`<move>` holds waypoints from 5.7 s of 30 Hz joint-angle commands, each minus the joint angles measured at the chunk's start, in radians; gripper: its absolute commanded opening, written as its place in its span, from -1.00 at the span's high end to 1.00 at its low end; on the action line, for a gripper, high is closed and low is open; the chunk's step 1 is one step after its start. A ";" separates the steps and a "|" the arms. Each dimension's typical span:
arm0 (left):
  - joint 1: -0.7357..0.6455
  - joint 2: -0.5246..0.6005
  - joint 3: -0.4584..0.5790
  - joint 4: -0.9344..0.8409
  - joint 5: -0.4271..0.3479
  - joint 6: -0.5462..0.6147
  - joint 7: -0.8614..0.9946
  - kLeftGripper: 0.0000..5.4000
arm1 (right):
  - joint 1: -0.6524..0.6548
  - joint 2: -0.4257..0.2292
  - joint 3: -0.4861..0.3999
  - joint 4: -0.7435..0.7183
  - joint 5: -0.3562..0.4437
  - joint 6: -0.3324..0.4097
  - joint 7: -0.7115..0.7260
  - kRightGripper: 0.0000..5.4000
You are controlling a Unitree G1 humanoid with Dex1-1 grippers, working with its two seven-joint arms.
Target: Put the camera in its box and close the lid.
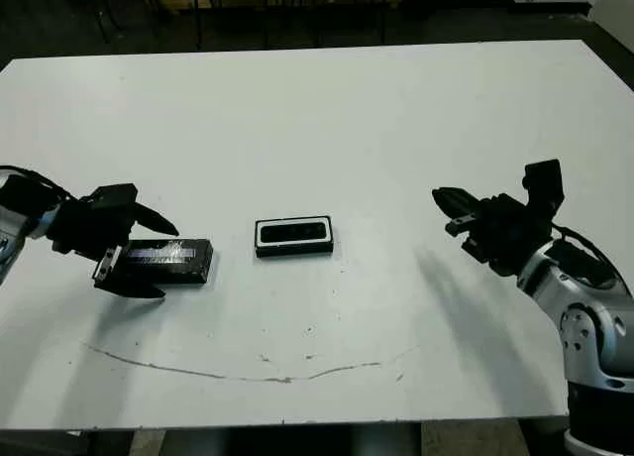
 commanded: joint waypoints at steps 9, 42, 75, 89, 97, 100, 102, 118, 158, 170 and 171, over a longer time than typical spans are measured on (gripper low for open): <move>0.033 0.029 -0.015 0.011 0.049 0.047 0.006 -0.99 | 0.023 -0.024 -0.021 0.007 0.015 0.008 0.046 1.00; 0.239 0.026 0.129 -0.256 -0.126 0.335 0.158 0.02 | 0.025 -0.014 0.009 0.021 -0.023 -0.027 0.071 1.00; 0.065 0.014 0.092 -0.523 -0.239 0.558 0.327 0.03 | 0.087 0.047 0.076 0.059 -0.045 -0.151 0.095 1.00; -0.122 -0.176 0.013 -0.117 -0.175 0.471 0.202 0.03 | 0.072 0.040 0.073 0.082 -0.052 -0.173 0.106 1.00; -0.148 -0.228 0.011 -0.009 -0.155 0.460 0.148 0.03 | 0.089 0.043 0.067 0.036 -0.044 -0.155 0.085 1.00; -0.155 -0.243 0.012 0.020 -0.154 0.451 0.122 0.03 | 0.092 0.047 0.061 0.029 -0.028 -0.134 0.076 1.00; -0.164 -0.249 0.008 0.037 -0.147 0.441 0.105 0.03 | 0.094 0.045 0.059 0.015 -0.020 -0.118 0.070 1.00; -0.244 -0.332 0.000 0.226 -0.075 0.359 0.081 0.03 | 0.104 0.030 0.036 -0.022 0.031 -0.074 0.072 1.00; -0.242 -0.458 -0.062 0.295 0.062 0.285 0.095 0.03 | 0.134 0.036 0.024 -0.048 0.036 -0.051 0.039 1.00; -0.241 -0.501 -0.112 0.280 0.113 0.295 0.148 0.03 | 0.146 0.036 0.024 -0.042 0.015 -0.078 0.050 1.00; -0.242 -0.504 -0.114 0.279 0.114 0.295 0.152 0.03 | 0.148 0.029 0.031 -0.047 0.001 -0.083 0.044 1.00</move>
